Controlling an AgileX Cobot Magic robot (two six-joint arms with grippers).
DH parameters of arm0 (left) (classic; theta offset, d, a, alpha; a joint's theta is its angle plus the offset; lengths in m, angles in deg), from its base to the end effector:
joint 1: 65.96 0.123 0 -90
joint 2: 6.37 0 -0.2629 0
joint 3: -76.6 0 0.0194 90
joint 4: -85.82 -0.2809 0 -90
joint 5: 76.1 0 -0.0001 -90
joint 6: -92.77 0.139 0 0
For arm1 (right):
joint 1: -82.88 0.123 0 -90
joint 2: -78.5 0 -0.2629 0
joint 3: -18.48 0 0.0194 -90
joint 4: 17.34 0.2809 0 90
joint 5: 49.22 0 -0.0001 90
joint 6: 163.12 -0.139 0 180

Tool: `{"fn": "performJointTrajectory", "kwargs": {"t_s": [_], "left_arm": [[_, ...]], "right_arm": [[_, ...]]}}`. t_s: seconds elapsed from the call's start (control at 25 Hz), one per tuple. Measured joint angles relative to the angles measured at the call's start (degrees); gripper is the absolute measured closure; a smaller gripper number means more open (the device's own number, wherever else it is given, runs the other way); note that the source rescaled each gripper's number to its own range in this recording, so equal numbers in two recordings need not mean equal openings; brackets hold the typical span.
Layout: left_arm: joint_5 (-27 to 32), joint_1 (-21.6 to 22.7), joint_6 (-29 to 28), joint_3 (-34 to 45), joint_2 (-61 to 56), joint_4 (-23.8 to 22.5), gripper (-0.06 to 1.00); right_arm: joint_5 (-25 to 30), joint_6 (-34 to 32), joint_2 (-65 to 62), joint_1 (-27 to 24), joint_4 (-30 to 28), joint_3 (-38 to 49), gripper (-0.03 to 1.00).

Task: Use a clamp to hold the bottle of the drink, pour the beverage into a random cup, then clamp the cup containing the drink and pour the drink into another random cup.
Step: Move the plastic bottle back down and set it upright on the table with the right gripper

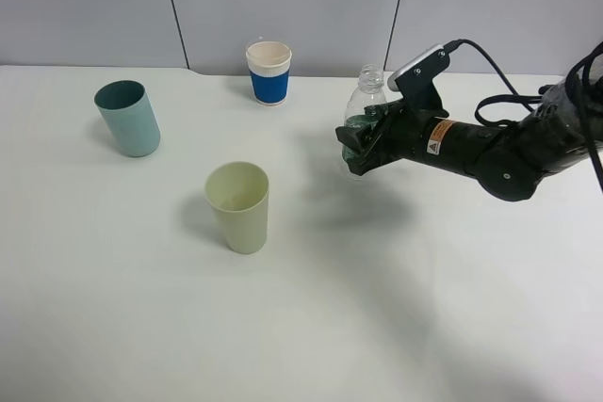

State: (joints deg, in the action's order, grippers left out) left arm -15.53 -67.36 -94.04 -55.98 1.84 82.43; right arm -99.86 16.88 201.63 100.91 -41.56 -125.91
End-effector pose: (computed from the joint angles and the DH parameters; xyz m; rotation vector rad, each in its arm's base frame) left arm 0.0854 0.0051 0.2738 -0.0987 2.0243 -0.0199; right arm 0.3543 0.1617 0.0417 -0.7652 1.7687 0.3361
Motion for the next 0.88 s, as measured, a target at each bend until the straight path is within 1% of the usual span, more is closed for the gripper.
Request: {"fn": "performJointTrajectory", "kwargs": {"t_s": [0.36,0.4,0.48,0.64,0.72,0.76,0.88], "left_arm": [[0.00,0.00,0.00,0.00,0.00,0.00,-0.06],[0.00,0.00,0.00,0.00,0.00,0.00,-0.06],[0.00,0.00,0.00,0.00,0.00,0.00,-0.06],[0.00,0.00,0.00,0.00,0.00,0.00,-0.06],[0.00,0.00,0.00,0.00,0.00,0.00,-0.06],[0.00,0.00,0.00,0.00,0.00,0.00,-0.06],[0.00,0.00,0.00,0.00,0.00,0.00,-0.06]], "right_arm": [[0.48,0.00,0.00,0.00,-0.06,0.00,0.95],[0.48,0.30,0.00,0.00,-0.06,0.00,0.92],[0.48,1.89,0.00,0.00,-0.06,0.00,0.78],[0.48,5.94,0.00,0.00,-0.08,0.00,0.43],[0.48,6.57,0.00,0.00,-0.13,0.00,0.34],[0.48,6.65,0.00,0.00,-0.13,0.00,0.32],[0.21,6.53,0.00,0.00,-0.13,0.00,0.29]]}}
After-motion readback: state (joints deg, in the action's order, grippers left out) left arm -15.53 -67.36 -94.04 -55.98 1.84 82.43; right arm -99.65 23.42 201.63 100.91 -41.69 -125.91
